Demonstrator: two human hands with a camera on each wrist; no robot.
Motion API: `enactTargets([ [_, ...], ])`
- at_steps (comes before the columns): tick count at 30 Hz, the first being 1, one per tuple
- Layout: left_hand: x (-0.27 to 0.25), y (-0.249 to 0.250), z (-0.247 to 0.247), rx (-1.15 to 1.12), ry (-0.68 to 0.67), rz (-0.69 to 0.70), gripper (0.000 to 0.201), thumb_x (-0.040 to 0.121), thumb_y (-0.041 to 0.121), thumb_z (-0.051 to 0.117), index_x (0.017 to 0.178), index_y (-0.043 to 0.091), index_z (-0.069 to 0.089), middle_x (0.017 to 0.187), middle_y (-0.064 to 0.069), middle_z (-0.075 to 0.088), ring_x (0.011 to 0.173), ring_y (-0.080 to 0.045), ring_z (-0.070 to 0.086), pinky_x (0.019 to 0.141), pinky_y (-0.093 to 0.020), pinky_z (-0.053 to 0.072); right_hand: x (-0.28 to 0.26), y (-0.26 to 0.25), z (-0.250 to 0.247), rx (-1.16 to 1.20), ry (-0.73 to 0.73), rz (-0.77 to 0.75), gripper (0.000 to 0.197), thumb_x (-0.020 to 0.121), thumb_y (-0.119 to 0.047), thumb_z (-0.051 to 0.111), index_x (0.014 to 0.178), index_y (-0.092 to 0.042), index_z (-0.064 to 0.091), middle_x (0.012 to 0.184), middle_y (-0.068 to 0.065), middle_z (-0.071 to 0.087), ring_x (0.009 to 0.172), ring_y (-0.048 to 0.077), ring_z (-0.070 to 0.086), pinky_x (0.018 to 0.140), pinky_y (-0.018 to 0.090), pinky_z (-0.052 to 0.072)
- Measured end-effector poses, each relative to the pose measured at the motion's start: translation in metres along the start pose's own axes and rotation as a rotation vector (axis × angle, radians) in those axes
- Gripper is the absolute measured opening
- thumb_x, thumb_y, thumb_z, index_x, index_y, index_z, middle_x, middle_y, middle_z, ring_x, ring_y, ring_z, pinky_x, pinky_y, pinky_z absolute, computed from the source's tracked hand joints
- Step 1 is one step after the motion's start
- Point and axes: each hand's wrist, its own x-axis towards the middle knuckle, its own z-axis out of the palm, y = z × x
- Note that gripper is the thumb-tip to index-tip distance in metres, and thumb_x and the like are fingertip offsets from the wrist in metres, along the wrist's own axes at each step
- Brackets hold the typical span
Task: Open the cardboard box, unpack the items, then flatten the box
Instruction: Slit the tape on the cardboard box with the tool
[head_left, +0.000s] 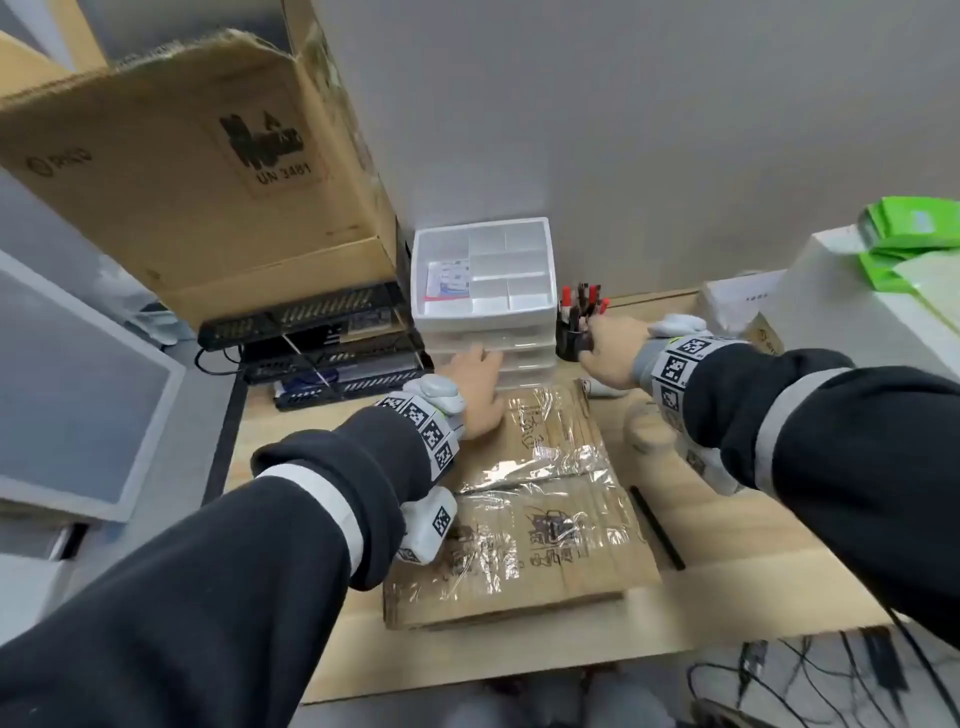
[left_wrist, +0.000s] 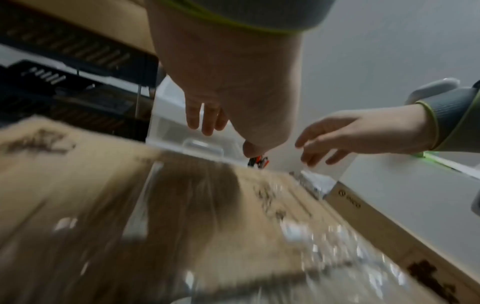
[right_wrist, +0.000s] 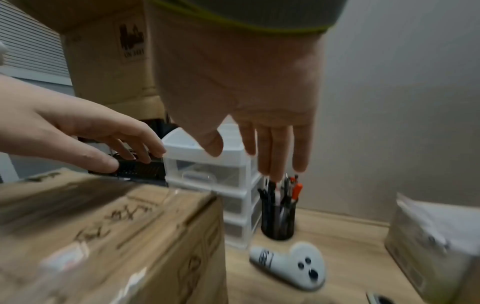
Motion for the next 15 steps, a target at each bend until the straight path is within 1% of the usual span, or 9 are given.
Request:
enactTargets([
  [2,-0.003,0.003,0.010,-0.011,-0.020,0.012,0.046,0.089,0.031,0.052,0.130,0.012,0.046,0.125,-0.012,0.048,0.102,-0.029,0.056,0.083,-0.043,0.053,-0.004,0.006,0.019,-0.079,-0.195,-0.028,0.021,0.096,-0.030,0.047,0.090,-0.012,0.055,0.092,0.008,0.062,0.083,0.028,0.057,0.074,0.032,0.045],
  [4,-0.008,0.001,0.027,0.021,-0.034,0.029,0.043,0.088,0.037,0.052,0.123,0.014,0.048,0.118,-0.009,0.049,0.097,-0.027,0.055,0.078,-0.040,0.051,-0.010,0.014,0.047,-0.177,-0.340,-0.005,0.028,0.095,-0.027,0.047,0.069,-0.016,0.047,0.081,0.005,0.057,0.079,0.028,0.054,0.073,0.031,0.044],
  [6,-0.008,-0.002,0.041,0.008,-0.034,0.015,0.044,0.085,0.042,0.047,0.119,0.015,0.050,0.112,-0.009,0.052,0.093,-0.028,0.054,0.081,-0.042,0.050,-0.013,0.025,0.072,-0.203,-0.410,0.023,0.032,0.095,-0.024,0.048,0.064,-0.017,0.043,0.078,0.005,0.056,0.072,0.025,0.054,0.070,0.031,0.045],
  [7,-0.009,-0.004,0.046,0.002,-0.016,0.006,0.045,0.085,0.043,0.045,0.119,0.014,0.051,0.109,-0.009,0.054,0.092,-0.028,0.054,0.083,-0.043,0.050,-0.015,0.029,0.081,-0.190,-0.411,0.038,0.032,0.095,-0.022,0.050,0.064,-0.017,0.043,0.075,0.004,0.055,0.067,0.023,0.053,0.068,0.031,0.044],
  [9,-0.010,-0.005,0.052,0.015,0.038,0.002,0.044,0.090,0.043,0.042,0.121,0.014,0.052,0.108,-0.008,0.057,0.093,-0.029,0.056,0.086,-0.041,0.047,-0.021,0.034,0.096,-0.207,-0.439,0.072,0.032,0.094,-0.020,0.052,0.064,-0.015,0.043,0.067,0.002,0.049,0.063,0.021,0.050,0.067,0.031,0.043],
  [11,-0.011,-0.005,0.058,0.041,0.079,0.024,0.044,0.093,0.043,0.041,0.123,0.013,0.052,0.108,-0.007,0.058,0.093,-0.027,0.054,0.085,-0.038,0.043,-0.024,0.040,0.115,-0.250,-0.480,0.095,0.025,0.096,-0.023,0.053,0.073,-0.012,0.054,0.072,0.002,0.054,0.073,0.024,0.057,0.072,0.031,0.049],
  [13,-0.011,-0.006,0.064,0.057,0.111,0.039,0.043,0.094,0.045,0.038,0.121,0.014,0.051,0.105,-0.006,0.057,0.091,-0.025,0.051,0.084,-0.038,0.040,-0.025,0.051,0.138,-0.246,-0.514,0.122,0.018,0.096,-0.022,0.057,0.102,-0.008,0.065,0.089,0.006,0.063,0.085,0.026,0.062,0.079,0.031,0.052],
  [14,-0.010,-0.006,0.067,0.058,0.125,0.039,0.042,0.094,0.045,0.037,0.120,0.014,0.051,0.103,-0.005,0.057,0.090,-0.025,0.050,0.084,-0.038,0.039,-0.025,0.058,0.148,-0.206,-0.526,0.137,0.024,0.095,-0.019,0.060,0.114,-0.005,0.065,0.100,0.010,0.065,0.093,0.028,0.064,0.083,0.033,0.051],
  [15,-0.011,-0.006,0.069,0.060,0.138,0.038,0.042,0.094,0.044,0.037,0.119,0.014,0.051,0.103,-0.005,0.056,0.089,-0.024,0.049,0.084,-0.038,0.038,-0.027,0.064,0.156,-0.169,-0.540,0.157,0.029,0.093,-0.015,0.063,0.120,-0.003,0.064,0.110,0.015,0.066,0.103,0.031,0.065,0.084,0.034,0.050],
])
